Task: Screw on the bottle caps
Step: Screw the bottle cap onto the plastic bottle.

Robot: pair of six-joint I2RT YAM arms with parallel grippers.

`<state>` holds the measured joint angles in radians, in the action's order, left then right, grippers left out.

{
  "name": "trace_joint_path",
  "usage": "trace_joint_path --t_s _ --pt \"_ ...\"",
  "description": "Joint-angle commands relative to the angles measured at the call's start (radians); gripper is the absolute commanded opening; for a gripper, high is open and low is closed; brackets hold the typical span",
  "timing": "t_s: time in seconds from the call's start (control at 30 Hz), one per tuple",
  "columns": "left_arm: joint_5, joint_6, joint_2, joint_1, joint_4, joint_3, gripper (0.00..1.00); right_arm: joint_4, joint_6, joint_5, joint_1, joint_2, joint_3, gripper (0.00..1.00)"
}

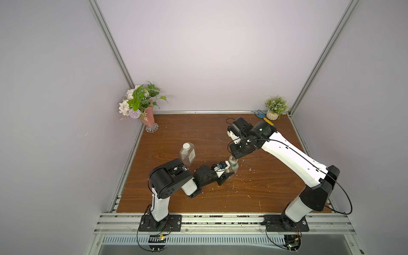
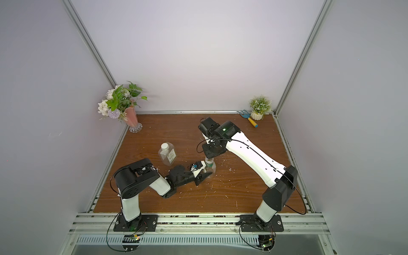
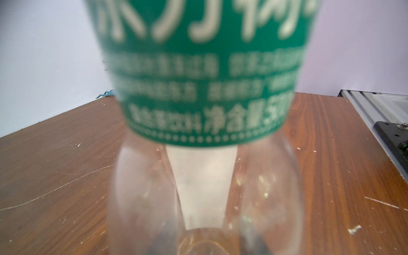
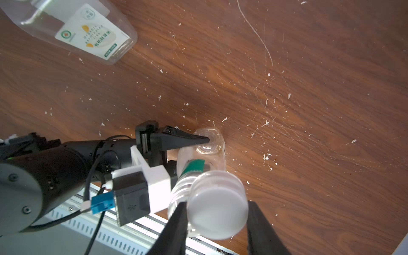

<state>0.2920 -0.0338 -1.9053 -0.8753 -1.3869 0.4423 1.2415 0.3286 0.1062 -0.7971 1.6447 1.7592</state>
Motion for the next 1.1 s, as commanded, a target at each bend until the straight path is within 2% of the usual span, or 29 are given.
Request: trace_joint_path --t_s 0.0,0.67,1.07 --pt "0.004 -0.012 -0.008 -0.011 0.072 0.006 0.41 0.012 -0.02 -0.033 0.001 -0.027 -0.022 0.35" --pt "0.0 -0.015 -0.02 -0.011 0.072 0.012 0.41 0.011 -0.031 -0.077 -0.029 -0.039 -0.047 0.34" --pt "-0.003 -0.018 -0.02 -0.011 0.074 0.013 0.41 0.058 -0.017 0.008 -0.074 -0.004 -0.023 0.34"
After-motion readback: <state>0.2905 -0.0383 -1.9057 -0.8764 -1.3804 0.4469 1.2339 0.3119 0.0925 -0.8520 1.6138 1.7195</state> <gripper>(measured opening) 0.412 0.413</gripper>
